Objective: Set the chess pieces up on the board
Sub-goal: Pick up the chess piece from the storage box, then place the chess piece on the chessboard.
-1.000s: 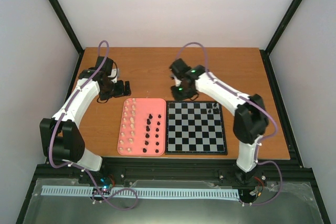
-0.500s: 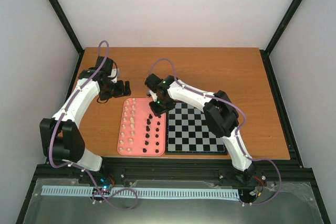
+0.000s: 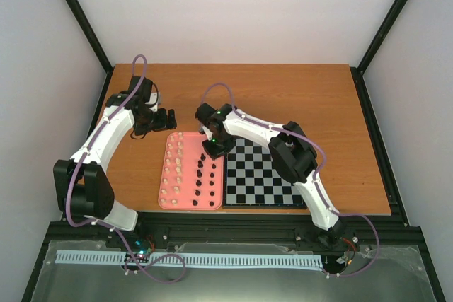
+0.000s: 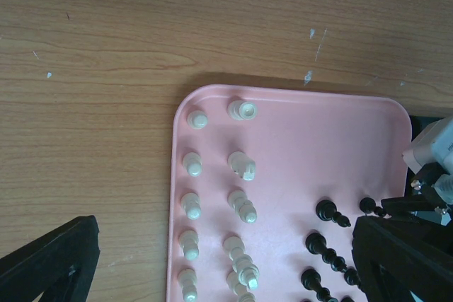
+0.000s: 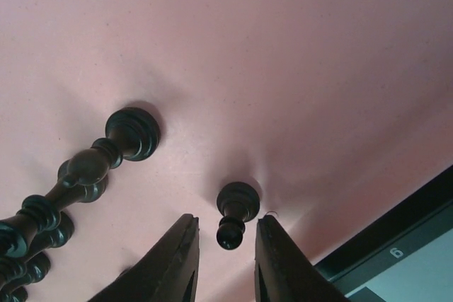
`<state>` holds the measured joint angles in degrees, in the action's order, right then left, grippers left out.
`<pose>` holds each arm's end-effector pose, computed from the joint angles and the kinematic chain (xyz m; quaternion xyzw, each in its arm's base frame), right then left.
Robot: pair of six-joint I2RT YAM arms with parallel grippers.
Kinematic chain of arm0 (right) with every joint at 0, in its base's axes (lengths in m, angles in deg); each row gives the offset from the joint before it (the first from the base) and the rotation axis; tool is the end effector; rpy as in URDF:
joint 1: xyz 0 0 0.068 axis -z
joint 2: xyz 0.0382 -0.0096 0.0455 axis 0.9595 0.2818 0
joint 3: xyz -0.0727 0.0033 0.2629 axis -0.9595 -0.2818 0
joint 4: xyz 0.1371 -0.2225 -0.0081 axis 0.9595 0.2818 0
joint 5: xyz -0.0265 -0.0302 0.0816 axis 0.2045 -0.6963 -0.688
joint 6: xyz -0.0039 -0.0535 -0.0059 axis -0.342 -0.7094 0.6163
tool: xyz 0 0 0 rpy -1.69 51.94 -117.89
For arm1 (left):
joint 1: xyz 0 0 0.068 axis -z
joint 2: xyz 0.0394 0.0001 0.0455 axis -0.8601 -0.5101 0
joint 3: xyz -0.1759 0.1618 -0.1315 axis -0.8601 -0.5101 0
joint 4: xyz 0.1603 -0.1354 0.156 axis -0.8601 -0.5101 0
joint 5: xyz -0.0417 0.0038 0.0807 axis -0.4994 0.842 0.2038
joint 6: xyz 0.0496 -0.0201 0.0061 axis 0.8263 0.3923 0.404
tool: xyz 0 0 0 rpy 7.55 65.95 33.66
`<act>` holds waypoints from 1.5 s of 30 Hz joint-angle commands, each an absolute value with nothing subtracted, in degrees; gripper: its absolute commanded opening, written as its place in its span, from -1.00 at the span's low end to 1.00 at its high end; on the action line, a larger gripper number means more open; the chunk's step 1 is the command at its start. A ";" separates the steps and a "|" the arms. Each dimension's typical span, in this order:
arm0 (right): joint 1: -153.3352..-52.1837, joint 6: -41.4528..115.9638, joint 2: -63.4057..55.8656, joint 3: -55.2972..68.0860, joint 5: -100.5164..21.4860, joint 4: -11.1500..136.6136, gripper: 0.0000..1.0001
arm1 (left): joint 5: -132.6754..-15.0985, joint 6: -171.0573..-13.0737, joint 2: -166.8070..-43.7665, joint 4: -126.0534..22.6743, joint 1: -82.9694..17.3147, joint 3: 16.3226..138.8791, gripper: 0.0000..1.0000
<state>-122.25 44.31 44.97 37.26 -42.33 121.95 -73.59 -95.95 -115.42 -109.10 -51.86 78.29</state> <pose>0.2932 0.3426 0.1661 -0.3021 0.9471 0.1087 0.0038 0.2895 -0.0428 0.2801 -0.0551 0.9778 -0.1046 0.1731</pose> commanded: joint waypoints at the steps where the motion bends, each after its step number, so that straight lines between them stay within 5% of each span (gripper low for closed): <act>1: -122.44 44.00 45.91 39.31 -41.13 122.96 -0.57 | -73.44 -96.46 -114.18 -108.52 -51.68 78.63 1.00; 9: -122.47 43.96 45.03 39.19 -40.68 122.87 -0.94 | -73.63 -96.57 -114.30 -108.29 -51.68 78.58 1.00; 21: -119.47 46.43 34.13 38.82 -36.73 125.35 -0.94 | -73.75 -96.57 -113.98 -108.39 -51.67 78.60 1.00; 33: -104.39 44.74 13.84 10.83 -32.98 126.02 -0.94 | -73.88 -96.61 -113.95 -108.40 -51.72 78.66 1.00; 45: -97.85 43.63 12.96 1.02 -31.07 122.62 -0.94 | -73.89 -96.66 -114.53 -108.34 -51.68 78.50 1.00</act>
<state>-99.52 44.33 14.50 2.86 -32.32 124.35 -73.77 -95.95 -115.40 -109.08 -51.86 78.29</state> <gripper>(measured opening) 0.059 0.999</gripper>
